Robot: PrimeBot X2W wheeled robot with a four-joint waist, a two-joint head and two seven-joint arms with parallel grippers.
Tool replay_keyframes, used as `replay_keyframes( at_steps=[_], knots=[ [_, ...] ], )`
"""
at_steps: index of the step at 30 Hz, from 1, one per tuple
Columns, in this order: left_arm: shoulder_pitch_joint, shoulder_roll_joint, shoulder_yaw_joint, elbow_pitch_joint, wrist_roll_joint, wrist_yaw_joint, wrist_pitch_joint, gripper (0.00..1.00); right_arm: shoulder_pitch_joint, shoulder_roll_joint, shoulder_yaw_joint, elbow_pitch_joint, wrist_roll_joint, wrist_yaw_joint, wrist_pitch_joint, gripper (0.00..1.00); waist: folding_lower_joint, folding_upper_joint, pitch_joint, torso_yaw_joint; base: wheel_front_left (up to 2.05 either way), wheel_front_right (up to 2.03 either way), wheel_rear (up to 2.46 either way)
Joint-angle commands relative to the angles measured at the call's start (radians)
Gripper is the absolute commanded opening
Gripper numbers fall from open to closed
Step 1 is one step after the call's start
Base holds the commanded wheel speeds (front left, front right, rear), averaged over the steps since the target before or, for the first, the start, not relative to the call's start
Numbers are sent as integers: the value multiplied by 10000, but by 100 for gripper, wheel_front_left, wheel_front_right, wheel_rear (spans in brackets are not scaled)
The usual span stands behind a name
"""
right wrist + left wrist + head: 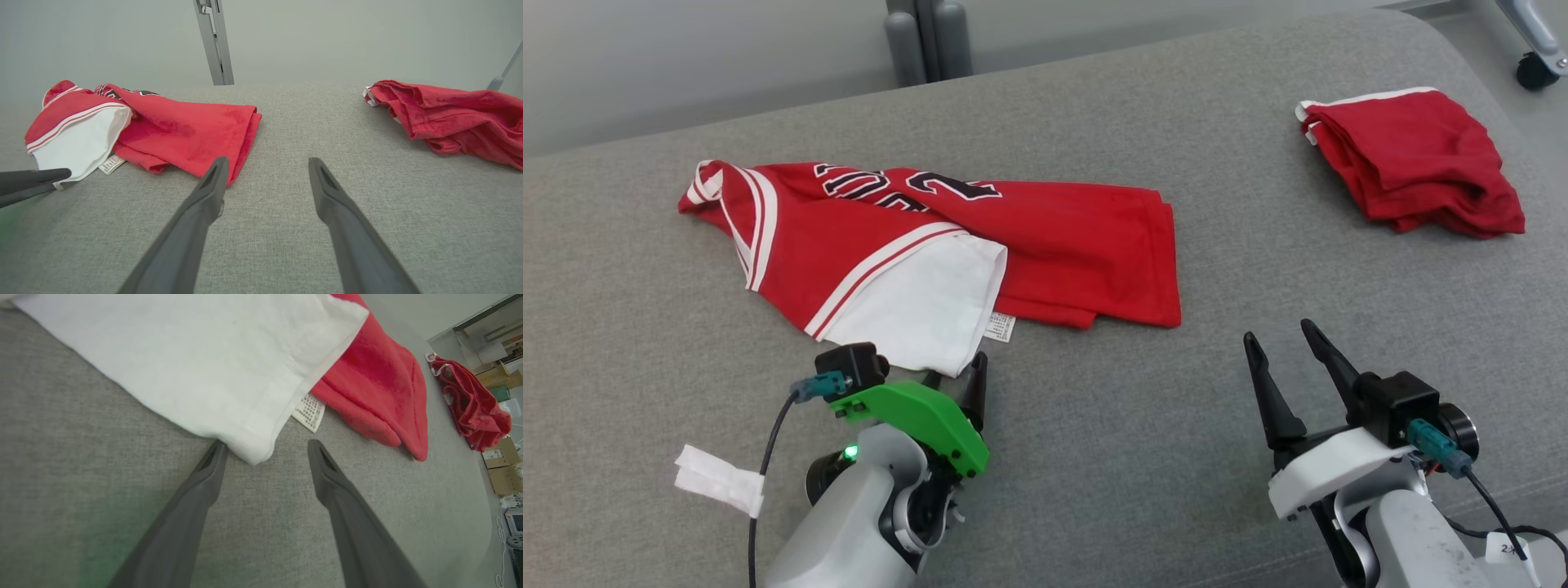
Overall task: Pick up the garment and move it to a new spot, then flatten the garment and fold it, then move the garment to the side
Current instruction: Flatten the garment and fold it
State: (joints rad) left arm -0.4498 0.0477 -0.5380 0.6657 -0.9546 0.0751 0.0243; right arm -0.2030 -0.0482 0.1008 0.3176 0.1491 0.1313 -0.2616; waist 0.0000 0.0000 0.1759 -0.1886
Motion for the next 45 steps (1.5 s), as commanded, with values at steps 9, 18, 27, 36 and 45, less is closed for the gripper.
replay_keyframes(
  at_steps=[9, 18, 27, 36, 45],
  knots=[
    [-702, 55, -296, 711, -1095, 44, -1175, 0, -496, -29, -14, 288, -152, -12, -33, 100, 0, 0, 298, 13, 0, 0, 0],
    [-968, 185, -496, 916, -845, -317, -2333, 0, -1506, -26, -208, 1991, -92, -12, -32, 100, 0, 0, 397, 620, 0, 0, 0],
    [-329, 882, -175, -175, -426, -292, -2798, 0, -3053, -28, 104, 4335, 573, -12, 402, 100, 0, 0, 524, 1203, 0, 0, 0],
    [316, 1389, 120, -1591, -109, 103, -2864, 0, -3592, -30, 956, 5596, 1098, -12, 726, 100, 0, 0, 584, 1440, 0, 0, 0],
    [634, 1856, 420, -2480, -6, 415, -2889, 0, -3953, -16, 1555, 6028, 1338, -9, 645, 0, 0, 0, 568, 1390, 0, 0, 0]
  ],
)
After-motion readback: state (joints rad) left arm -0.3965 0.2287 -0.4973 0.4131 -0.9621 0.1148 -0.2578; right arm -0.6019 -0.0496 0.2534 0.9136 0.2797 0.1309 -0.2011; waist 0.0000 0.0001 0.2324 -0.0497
